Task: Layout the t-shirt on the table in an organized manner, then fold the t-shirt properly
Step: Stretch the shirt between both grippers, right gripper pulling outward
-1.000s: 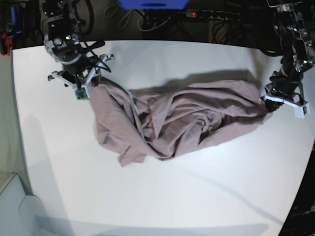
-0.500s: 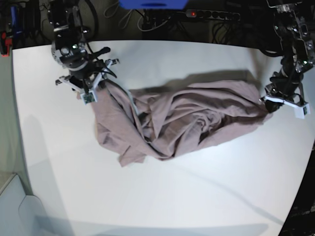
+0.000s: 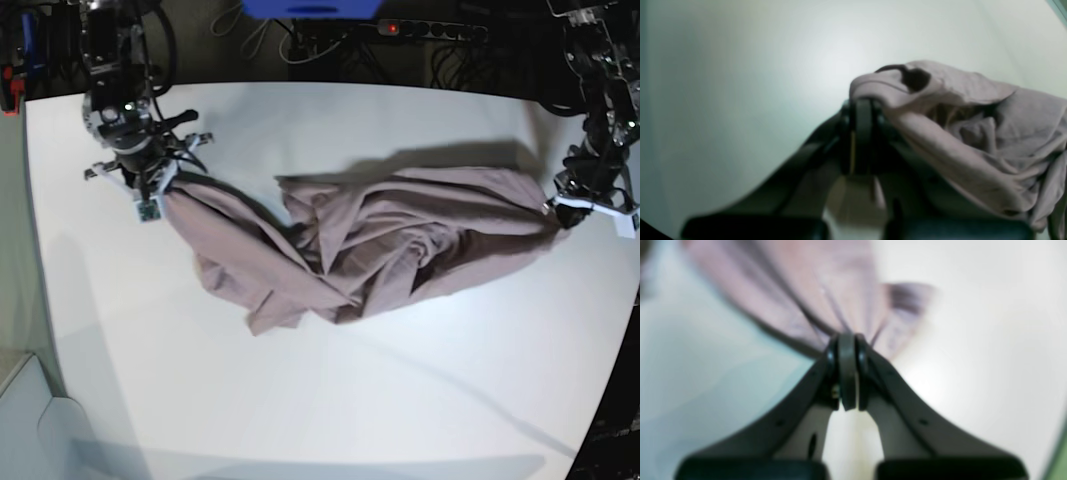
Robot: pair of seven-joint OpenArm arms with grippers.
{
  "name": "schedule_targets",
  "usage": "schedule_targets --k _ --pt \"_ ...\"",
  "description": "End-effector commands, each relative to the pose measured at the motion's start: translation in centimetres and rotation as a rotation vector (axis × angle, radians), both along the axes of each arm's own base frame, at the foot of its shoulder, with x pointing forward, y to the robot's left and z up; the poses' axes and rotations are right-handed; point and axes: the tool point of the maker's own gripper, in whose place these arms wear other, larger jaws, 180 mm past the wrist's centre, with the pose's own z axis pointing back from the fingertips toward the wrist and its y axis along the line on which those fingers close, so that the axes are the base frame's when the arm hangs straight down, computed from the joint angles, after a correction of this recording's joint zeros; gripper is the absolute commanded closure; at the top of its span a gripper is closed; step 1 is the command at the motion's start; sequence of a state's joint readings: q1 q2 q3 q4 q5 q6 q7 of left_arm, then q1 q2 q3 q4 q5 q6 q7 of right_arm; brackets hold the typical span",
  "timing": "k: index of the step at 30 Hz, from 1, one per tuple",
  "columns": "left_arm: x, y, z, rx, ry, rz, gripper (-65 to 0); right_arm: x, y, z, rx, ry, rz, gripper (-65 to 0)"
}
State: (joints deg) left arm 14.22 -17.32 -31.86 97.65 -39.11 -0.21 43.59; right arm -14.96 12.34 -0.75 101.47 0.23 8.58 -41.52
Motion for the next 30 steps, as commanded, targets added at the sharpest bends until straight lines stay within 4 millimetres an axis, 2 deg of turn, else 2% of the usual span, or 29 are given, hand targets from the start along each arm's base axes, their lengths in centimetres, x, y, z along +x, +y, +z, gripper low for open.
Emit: schedule_targets --k 1,5,10,12,14,19,21,23,25,30 --pt "0.7 1.2 1.8 0.038 -0.047 0.004 -0.4 1.4 -1.2 2.3 -0.018 -0.082 -0.017 0.0" --pt "1.0 1.4 2.2 0.045 -0.057 0.006 -0.4 3.8 -4.8 6.8 -0.063 -0.214 -0.094 0.0" --pt "1.3 1.8 2.8 0.063 -0.064 0.000 -0.3 6.0 -8.5 10.9 -0.101 -0.326 -0.187 0.0" --pt "1.9 1.9 3.3 0.064 -0.082 0.001 -0.3 6.8 -9.3 12.0 -0.104 -0.358 -0.209 0.0" --pt "2.2 2.0 3.6 0.071 -0.090 0.002 -0.3 7.3 -9.4 12.4 -0.102 -0.369 -0.213 0.0" --pt "3.3 1.9 4.6 0.073 -0.123 -0.001 -0.3 8.2 -9.7 11.2 -0.082 -0.342 -0.230 0.0" --pt "4.0 1.7 5.2 0.070 -0.143 -0.001 -0.3 9.1 -10.0 10.9 -0.071 -0.337 -0.240 0.0" --pt "4.2 1.8 4.9 0.057 -0.140 0.007 -0.3 10.1 -10.2 11.0 -0.062 -0.343 -0.247 0.0" --pt "4.7 2.0 4.7 0.038 -0.143 0.018 -0.3 11.7 -10.5 12.2 -0.056 -0.375 -0.254 0.0" --pt "5.3 1.7 3.0 0.007 -0.107 0.015 -0.3 15.6 -10.7 17.3 -0.034 -0.499 -0.267 0.0"
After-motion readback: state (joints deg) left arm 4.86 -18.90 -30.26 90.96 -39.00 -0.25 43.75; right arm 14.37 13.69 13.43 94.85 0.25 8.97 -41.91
